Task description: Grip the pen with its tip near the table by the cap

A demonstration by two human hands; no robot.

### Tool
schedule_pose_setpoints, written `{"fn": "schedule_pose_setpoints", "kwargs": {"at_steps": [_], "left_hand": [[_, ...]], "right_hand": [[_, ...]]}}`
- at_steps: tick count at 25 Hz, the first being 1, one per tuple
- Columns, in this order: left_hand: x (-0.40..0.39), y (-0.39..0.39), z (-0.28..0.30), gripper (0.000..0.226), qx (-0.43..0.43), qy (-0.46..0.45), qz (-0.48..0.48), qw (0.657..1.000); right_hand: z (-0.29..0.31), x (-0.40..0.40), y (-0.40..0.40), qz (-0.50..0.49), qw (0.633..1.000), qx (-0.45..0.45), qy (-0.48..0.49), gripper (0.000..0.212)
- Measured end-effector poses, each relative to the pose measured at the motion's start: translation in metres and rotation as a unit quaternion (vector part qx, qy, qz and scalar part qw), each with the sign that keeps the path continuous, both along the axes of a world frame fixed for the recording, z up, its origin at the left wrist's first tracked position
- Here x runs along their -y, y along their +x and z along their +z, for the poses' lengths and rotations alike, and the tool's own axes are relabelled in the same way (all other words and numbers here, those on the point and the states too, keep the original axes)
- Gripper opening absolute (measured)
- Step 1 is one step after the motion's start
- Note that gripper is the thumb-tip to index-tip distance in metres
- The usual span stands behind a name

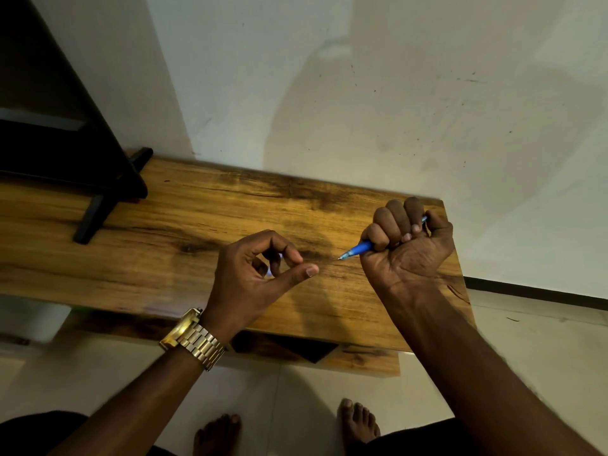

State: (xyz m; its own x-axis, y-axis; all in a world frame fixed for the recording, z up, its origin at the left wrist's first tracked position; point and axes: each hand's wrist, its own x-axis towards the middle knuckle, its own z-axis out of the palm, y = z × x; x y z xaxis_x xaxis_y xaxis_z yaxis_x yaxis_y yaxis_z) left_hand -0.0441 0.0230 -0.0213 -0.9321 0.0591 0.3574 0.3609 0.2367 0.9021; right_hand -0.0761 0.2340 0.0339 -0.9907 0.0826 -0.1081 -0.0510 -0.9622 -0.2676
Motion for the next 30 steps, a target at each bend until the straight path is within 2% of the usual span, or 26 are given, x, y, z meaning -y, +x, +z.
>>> {"fn": "schedule_pose_setpoints", "kwargs": {"at_steps": [13,17,20,23,26,30], "left_hand": [[-0.003,-0.001,-0.004,0.026,-0.02,-0.007,-0.013,1.0],[-0.005,-0.002,-0.006,0.027,-0.025,-0.013,-0.01,1.0],[-0.003,-0.002,-0.009,0.025,-0.021,-0.012,-0.014,1.0],[-0.004,-0.002,-0.012,0.027,-0.02,-0.018,-0.011,1.0],[-0.003,-0.004,-0.014,0.027,-0.01,-0.028,0.017,0.999],[0.001,-0.007,-0.016,0.029,0.008,-0.052,0.053,0.997]], "right_hand": [[0.0,0.01,0.003,0.024,1.0,-0.005,0.007,0.037],[-0.006,0.015,0.002,0.051,0.999,0.001,0.016,0.057],[-0.006,0.016,0.002,0.063,0.997,0.01,0.037,0.044],[-0.007,0.021,-0.001,0.081,0.995,0.04,0.047,0.049],[-0.011,0.029,-0.007,0.088,0.978,0.095,0.165,0.048],[-0.02,0.024,-0.01,0.139,0.911,0.105,0.374,0.034]]}}
